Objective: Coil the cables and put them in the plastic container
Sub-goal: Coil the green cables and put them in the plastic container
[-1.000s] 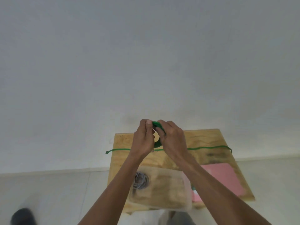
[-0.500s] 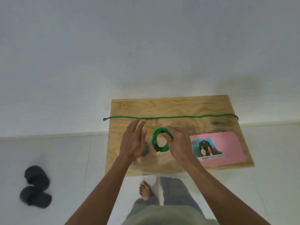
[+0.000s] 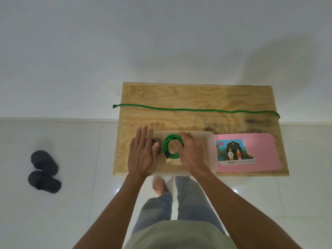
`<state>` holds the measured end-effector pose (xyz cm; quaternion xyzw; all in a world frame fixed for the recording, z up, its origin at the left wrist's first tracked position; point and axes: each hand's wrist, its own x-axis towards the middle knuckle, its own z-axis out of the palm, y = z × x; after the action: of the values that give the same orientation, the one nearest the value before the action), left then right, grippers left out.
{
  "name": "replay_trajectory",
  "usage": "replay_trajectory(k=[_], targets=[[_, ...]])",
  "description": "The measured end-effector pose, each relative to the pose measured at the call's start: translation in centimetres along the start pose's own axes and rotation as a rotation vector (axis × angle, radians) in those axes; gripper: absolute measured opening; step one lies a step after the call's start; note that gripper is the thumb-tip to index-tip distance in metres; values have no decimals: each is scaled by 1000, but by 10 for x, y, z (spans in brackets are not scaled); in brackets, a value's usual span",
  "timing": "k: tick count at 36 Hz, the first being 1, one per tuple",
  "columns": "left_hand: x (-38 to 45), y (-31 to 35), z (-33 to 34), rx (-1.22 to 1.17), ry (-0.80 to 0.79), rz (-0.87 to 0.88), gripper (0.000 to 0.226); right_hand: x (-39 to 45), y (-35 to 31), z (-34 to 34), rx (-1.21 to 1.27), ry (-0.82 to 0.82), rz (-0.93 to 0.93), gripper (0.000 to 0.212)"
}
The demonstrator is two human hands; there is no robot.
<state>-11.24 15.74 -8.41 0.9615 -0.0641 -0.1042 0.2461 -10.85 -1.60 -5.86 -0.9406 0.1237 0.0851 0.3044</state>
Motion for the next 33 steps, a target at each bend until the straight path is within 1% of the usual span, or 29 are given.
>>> replay_trajectory(k=[3, 6, 8, 13, 18, 22, 28, 33], targets=[[1, -1, 2, -4, 13, -4, 63, 0, 6, 6, -16, 7, 33, 26], [2, -1, 4, 0, 25, -5, 62, 4, 11, 11, 20, 4, 147, 24], [2, -2, 5, 4, 31, 1, 63, 7, 11, 15, 30, 0, 182, 24], [3, -3, 6, 15, 36, 15, 65, 9, 7, 22, 26, 39, 184, 24], [3, -5, 8, 38, 51, 33, 65, 4, 8, 28, 104, 43, 177, 20], [3, -5, 7, 55, 48, 28, 65, 0, 10, 27, 94, 6, 183, 30], [3, -4, 5, 55, 24, 10, 63, -8, 8, 14, 99, 25, 198, 37], [3, 1, -4, 37, 2, -6, 61, -11, 7, -1, 185, 96, 143, 29]])
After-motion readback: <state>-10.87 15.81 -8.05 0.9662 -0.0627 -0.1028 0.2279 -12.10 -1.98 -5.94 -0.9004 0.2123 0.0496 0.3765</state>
